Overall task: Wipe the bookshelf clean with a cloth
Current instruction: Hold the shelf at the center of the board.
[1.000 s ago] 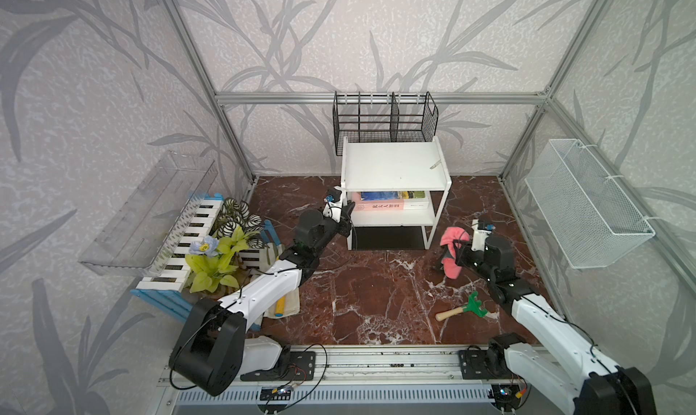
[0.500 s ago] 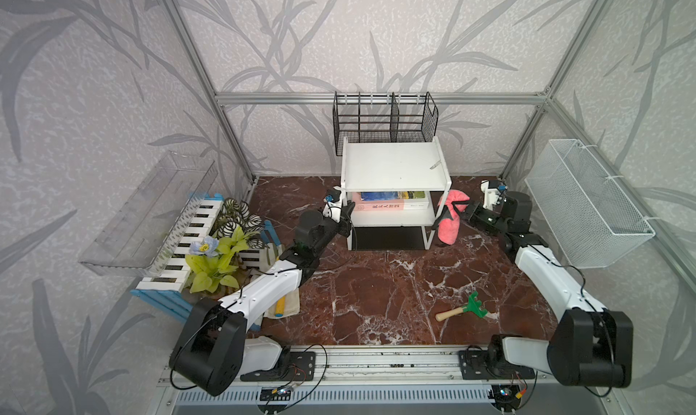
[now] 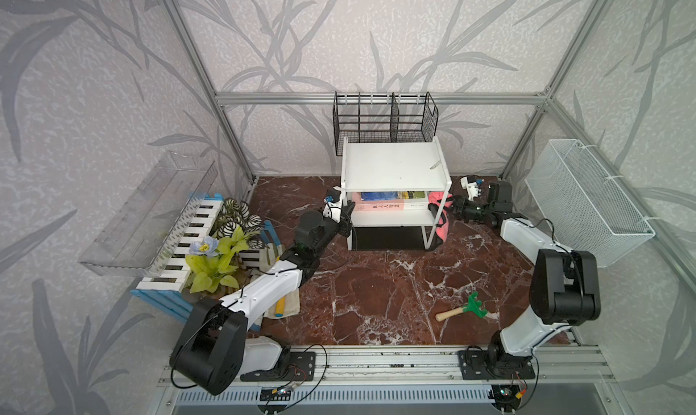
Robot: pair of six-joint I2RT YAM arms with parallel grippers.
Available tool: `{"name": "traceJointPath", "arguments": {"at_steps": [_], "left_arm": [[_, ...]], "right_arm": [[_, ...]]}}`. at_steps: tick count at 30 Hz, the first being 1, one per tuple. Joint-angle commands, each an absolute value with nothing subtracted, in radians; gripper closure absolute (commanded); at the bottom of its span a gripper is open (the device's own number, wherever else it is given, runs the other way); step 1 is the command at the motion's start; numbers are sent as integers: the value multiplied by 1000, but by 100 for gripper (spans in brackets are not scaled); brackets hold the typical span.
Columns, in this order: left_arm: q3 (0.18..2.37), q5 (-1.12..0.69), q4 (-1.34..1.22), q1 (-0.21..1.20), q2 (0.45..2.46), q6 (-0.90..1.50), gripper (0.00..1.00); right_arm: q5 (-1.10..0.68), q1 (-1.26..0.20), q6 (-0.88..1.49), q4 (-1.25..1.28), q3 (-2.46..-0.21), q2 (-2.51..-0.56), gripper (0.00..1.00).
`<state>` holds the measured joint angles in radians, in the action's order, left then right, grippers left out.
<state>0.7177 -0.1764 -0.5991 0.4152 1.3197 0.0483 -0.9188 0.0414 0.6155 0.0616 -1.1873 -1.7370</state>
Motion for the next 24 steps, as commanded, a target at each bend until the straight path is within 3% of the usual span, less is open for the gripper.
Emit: {"name": "traceJointPath", "arguments": {"at_steps": [1, 4, 6, 11, 15, 18, 22, 24], "left_arm": [[776, -78, -556, 406, 1398, 226, 100], [787, -64, -546, 405, 1403, 224, 100], [789, -65, -549, 405, 1399, 229, 100], [782, -44, -547, 407, 1374, 229, 100], [768, -21, -543, 407, 1352, 231, 100], [763, -50, -547, 407, 1365, 220, 100], [790, -60, -511, 407, 1401, 218, 100], [795, -66, -509, 407, 1404, 218, 100]], "right_arm": [[-873, 9, 597, 45, -1380, -1878, 100], [-815, -7, 618, 8, -1541, -2000, 100], [-822, -19, 659, 66, -1523, -2009, 100], [-838, -25, 638, 104, -1237, -1768, 100], [-700, -80, 585, 135, -1042, -1558, 100], [-639, -140, 556, 119, -1131, -1614, 100], [-387, -135, 533, 72, -1317, -1775, 100], [-353, -114, 536, 70, -1383, -1844, 100]]}}
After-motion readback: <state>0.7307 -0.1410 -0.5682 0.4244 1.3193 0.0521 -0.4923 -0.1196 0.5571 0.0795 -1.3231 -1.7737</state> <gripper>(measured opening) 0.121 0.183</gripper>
